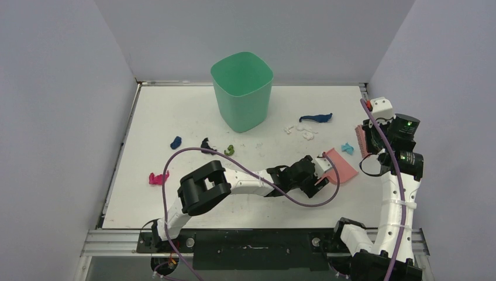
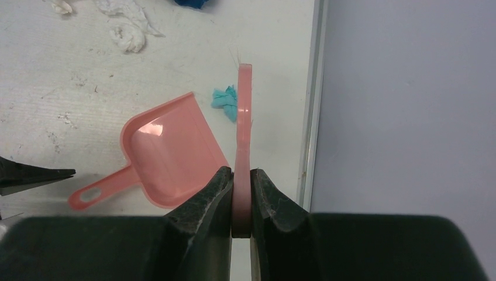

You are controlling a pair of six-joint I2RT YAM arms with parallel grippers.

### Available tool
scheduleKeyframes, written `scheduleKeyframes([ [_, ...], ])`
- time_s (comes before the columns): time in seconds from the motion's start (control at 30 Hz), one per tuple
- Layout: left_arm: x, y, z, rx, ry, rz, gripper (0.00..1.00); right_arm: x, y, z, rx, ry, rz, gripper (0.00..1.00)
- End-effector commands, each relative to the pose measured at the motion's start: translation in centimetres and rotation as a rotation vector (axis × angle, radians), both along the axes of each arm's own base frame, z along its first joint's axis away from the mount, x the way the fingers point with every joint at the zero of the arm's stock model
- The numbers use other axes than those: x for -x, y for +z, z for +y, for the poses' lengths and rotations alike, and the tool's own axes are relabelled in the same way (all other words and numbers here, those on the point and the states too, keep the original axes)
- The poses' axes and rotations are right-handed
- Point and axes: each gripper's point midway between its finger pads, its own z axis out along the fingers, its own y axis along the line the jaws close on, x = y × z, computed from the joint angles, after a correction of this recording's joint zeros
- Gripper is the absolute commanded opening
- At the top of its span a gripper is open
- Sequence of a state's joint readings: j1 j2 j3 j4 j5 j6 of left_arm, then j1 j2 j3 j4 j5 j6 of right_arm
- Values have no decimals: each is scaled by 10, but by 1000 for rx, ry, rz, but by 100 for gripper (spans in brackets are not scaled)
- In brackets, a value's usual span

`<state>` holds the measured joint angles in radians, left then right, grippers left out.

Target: Sweep away the paper scraps from the table

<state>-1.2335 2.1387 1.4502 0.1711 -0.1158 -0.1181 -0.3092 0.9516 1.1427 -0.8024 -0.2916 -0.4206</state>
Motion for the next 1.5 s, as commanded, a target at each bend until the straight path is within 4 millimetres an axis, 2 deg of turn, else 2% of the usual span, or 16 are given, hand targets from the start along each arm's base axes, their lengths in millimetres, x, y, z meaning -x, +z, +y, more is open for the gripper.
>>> scheduleKeyframes([
  [0.0, -14, 28, -26, 103, 4, -43, 65, -2, 9, -6, 24, -18, -45, 5],
  [0.37, -25, 14, -36, 63, 31, -51, 51, -4, 11, -11, 45, -27, -32, 5],
  [0.53, -27, 13, -33, 50, 38, -57, 50, -6, 13, -10, 29, -22, -28, 5],
  [0.7, -23, 5, -30, 35, 13, -50, 50, -6, 11, -8, 14, -16, -22, 5],
  [0.9, -29, -1, -30, 33, 11, -38, 46, -10, 3, -10, 6, -23, 6, 5],
  [1.1, -35, -6, -29, 30, 14, -32, 45, -13, 7, -14, 21, -33, 4, 5],
  [1.3, -34, -3, -27, 26, 5, -39, 20, -14, 6, -15, 17, -38, 6, 5],
  [1.37, -33, 4, -22, 28, 7, -43, 13, -15, 6, -16, 23, -38, 10, 5],
  [1.47, -33, 27, -7, 28, 35, -61, 6, -18, 7, -20, 45, -37, 16, 5],
])
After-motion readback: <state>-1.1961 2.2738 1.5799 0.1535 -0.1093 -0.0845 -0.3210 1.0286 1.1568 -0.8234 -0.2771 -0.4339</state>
